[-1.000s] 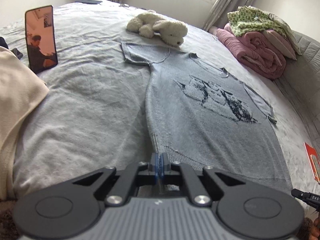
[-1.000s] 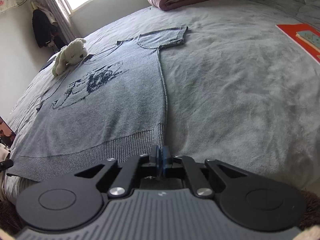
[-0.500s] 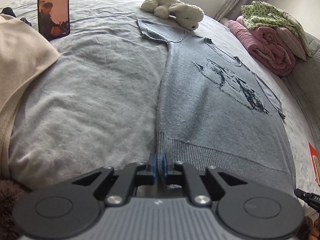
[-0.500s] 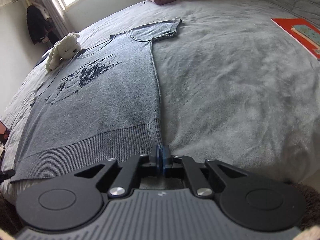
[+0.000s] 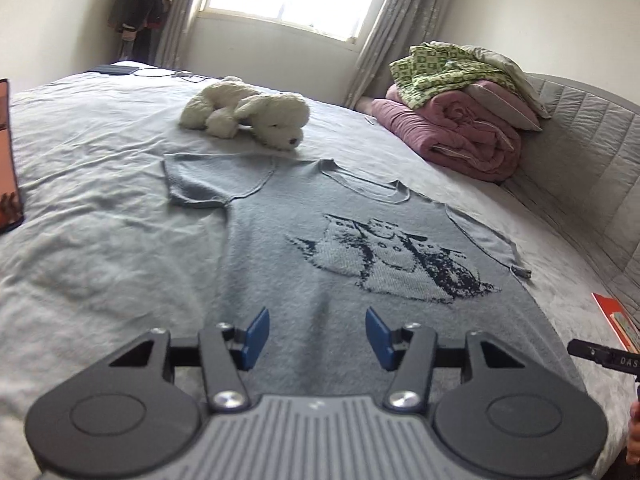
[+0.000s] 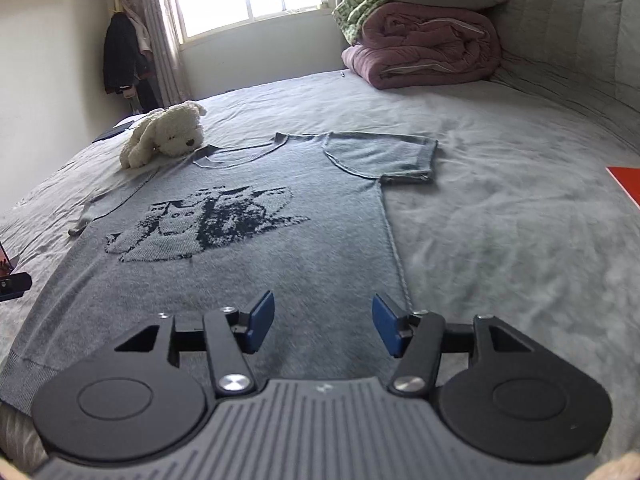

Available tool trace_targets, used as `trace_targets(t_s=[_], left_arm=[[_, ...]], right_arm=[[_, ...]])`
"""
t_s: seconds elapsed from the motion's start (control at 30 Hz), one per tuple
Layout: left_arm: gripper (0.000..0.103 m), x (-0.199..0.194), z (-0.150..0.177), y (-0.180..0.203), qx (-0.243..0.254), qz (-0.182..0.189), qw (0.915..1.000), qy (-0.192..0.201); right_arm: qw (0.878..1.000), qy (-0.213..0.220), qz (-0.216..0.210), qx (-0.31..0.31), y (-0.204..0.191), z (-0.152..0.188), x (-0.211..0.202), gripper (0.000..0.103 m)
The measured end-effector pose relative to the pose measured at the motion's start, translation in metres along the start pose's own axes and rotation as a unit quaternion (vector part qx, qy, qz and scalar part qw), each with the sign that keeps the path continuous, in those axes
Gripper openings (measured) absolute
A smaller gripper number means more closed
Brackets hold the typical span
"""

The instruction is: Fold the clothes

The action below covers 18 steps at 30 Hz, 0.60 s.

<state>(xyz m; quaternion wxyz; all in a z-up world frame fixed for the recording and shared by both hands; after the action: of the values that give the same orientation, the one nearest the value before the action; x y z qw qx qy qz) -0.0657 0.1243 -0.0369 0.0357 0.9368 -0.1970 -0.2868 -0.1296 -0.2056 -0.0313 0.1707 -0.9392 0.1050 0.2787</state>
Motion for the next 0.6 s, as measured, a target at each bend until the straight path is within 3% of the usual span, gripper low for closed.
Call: trace_targets(t_s=[0.13, 0.2, 0.33, 0.6], left_arm=[[0.055, 0.032, 0.023, -0.005, 0.007, -0.010, 0.9993, -0.034], [0.055, 0.027, 0.040, -0.010, 0.032, 0.001, 0.9995, -0.009], [0.055, 0.006, 0.055, -0.009, 0.046, 0.008, 0.9989, -0.004], [0.056, -0.030, 0.083, 0.003, 0.082, -0.020, 0.9963, 0.017]], right_arm=[[1.000, -0.013, 0.016, 0.001, 0.006, 0.006, 0.034, 0.062], [1.000, -0.015, 0.021, -0.006, 0.015, 0.019, 0.038, 0.062], [0.999, -0.002, 0.027, -0.025, 0.015, 0.033, 0.020, 0.062], [0.999, 0.037, 0.017, -0.019, 0.018, 0.066, -0.016, 0.062]])
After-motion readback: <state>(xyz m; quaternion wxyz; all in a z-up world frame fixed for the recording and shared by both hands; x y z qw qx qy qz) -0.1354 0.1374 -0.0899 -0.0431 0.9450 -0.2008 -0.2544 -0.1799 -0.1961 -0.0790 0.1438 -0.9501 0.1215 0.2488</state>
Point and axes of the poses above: each gripper's, at about its wrist camera, not at the fingertips, and x roughly the way its jaws point, y to its right, z to its underside, the point moved 4 cm from there along x, roughly the way its jaws point, and after that the axes turned 7 degrees about x, right-handed, at the moved point
